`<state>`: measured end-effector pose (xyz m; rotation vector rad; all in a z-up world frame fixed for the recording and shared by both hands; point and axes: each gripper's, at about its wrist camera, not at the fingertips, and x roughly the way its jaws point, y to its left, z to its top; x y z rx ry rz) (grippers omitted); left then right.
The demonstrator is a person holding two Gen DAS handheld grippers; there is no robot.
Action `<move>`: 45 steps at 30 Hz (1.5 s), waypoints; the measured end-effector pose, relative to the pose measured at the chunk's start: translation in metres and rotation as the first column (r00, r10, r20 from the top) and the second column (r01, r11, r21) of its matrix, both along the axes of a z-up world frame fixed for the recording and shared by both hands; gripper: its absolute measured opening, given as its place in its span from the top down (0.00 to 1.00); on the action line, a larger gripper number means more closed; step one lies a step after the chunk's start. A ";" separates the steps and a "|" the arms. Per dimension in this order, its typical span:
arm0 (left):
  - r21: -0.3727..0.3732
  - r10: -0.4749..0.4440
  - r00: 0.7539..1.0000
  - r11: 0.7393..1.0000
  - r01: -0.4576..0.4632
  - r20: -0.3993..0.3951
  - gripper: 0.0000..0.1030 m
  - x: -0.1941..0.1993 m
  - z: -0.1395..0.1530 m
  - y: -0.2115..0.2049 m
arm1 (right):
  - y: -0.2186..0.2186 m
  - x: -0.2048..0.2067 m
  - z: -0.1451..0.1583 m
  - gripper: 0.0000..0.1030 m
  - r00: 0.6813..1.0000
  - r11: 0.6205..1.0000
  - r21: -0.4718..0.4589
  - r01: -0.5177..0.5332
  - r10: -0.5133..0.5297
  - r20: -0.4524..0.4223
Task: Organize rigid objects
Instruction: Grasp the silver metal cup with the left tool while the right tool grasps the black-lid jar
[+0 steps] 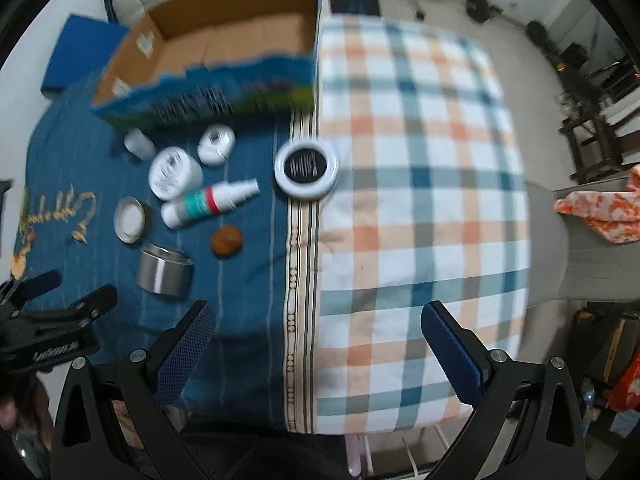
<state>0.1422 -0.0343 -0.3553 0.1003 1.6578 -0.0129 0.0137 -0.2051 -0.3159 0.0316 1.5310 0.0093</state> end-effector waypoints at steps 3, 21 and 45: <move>0.017 -0.035 0.997 0.999 0.036 -0.061 0.02 0.008 -0.041 -0.011 | -0.006 0.007 -0.041 0.00 0.998 1.000 0.002 -0.012 0.012 -0.057; 0.005 0.119 0.992 0.993 -0.119 -0.047 0.32 0.022 -0.047 -0.005 | -0.009 0.112 -0.114 0.04 0.991 0.989 0.106 0.105 -0.096 -0.089; -0.144 0.200 0.965 0.964 -0.225 -0.172 0.32 -0.039 -0.106 0.062 | 0.014 0.027 -0.157 0.26 0.955 0.998 0.014 0.065 -0.058 -0.292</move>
